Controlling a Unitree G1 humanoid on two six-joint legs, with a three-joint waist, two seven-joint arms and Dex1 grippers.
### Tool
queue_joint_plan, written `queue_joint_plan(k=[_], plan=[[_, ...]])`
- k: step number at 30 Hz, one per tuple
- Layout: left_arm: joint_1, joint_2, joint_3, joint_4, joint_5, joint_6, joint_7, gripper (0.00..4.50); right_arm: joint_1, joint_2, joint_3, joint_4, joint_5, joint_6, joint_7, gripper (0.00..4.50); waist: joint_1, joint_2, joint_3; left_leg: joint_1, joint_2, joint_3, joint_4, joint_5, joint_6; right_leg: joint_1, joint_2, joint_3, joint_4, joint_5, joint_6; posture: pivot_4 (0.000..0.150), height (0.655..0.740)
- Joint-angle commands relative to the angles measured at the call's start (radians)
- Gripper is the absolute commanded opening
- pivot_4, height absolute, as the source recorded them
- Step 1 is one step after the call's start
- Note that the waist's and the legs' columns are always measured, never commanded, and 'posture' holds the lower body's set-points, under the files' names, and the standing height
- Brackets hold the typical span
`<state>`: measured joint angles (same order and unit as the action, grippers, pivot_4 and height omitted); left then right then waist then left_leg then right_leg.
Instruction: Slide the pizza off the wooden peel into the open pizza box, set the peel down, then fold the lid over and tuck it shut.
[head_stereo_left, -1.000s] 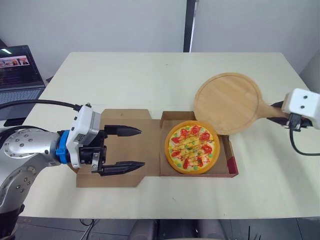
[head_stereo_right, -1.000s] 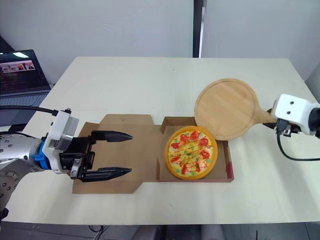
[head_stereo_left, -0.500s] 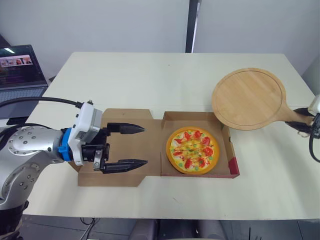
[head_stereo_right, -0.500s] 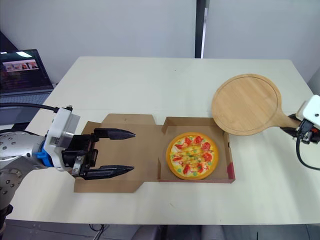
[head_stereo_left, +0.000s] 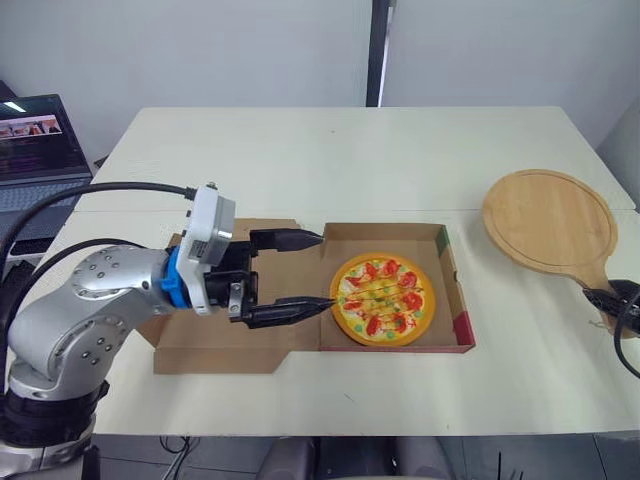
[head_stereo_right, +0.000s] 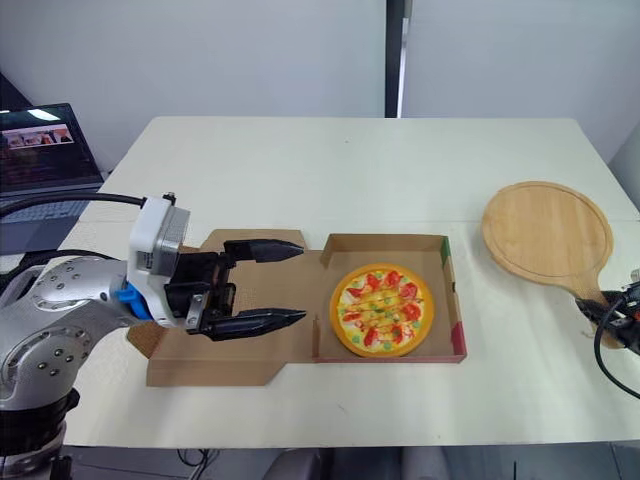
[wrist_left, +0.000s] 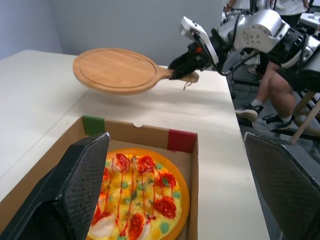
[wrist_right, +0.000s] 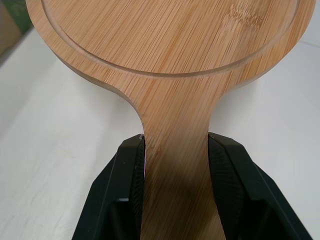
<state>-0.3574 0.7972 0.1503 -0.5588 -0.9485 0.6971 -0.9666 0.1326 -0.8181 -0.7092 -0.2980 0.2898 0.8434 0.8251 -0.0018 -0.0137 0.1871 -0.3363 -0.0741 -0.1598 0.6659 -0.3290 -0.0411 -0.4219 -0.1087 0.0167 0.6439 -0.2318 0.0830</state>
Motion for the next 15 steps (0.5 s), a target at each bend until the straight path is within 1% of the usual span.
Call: queue_joint_plan(k=[1,6,11,13,14,15], plan=[[-0.008,-0.021,-0.016,-0.043,-0.027,0.001,0.026,4.50,0.027,0.023,-0.040,-0.013,0.015,-0.010,-0.040,1.55,0.001,0.000,0.000,0.000,0.000,0.000,0.000,0.000,0.000,0.000,0.000,0.000,0.000,0.000,0.000,0.150,0.7400],[-0.025,-0.029,-0.046,-0.031,0.000,-0.016,0.018,4.50,0.028,0.030,-0.017,0.071,0.018,-0.024,-0.076,1.55,0.000,0.000,0.000,0.001,0.000,0.001,0.000,0.000,0.000,0.000,0.000,0.001,0.000,0.000,0.000,0.150,0.7400],[-0.061,-0.059,-0.071,-0.022,0.011,-0.026,0.029,4.50,0.030,0.017,0.018,0.149,0.018,-0.034,-0.086,1.55,-0.001,0.001,0.000,0.003,0.000,0.002,0.000,0.000,0.000,0.002,0.000,0.001,0.000,0.000,0.000,0.150,0.7400],[-0.076,-0.070,-0.071,-0.017,0.008,-0.025,0.032,4.50,0.033,0.008,0.024,0.165,0.024,-0.030,-0.081,2.27,-0.001,0.001,-0.001,0.004,0.000,0.002,0.000,0.000,0.000,0.002,0.000,0.002,0.000,0.000,0.000,0.150,0.7400],[-0.079,-0.071,-0.070,-0.016,0.006,-0.023,0.030,4.50,0.036,0.005,0.022,0.166,0.028,-0.028,-0.079,2.50,-0.001,0.001,-0.001,0.004,0.000,0.002,0.000,0.000,0.000,0.002,0.000,0.002,0.000,0.000,0.000,0.150,0.7400],[-0.078,-0.066,-0.069,-0.018,0.000,-0.016,0.021,4.50,0.042,0.004,0.014,0.162,0.033,-0.024,-0.077,2.83,-0.001,0.001,-0.001,0.004,0.000,0.002,0.000,0.000,0.000,0.002,0.000,0.002,0.000,0.000,0.000,0.150,0.7400]])
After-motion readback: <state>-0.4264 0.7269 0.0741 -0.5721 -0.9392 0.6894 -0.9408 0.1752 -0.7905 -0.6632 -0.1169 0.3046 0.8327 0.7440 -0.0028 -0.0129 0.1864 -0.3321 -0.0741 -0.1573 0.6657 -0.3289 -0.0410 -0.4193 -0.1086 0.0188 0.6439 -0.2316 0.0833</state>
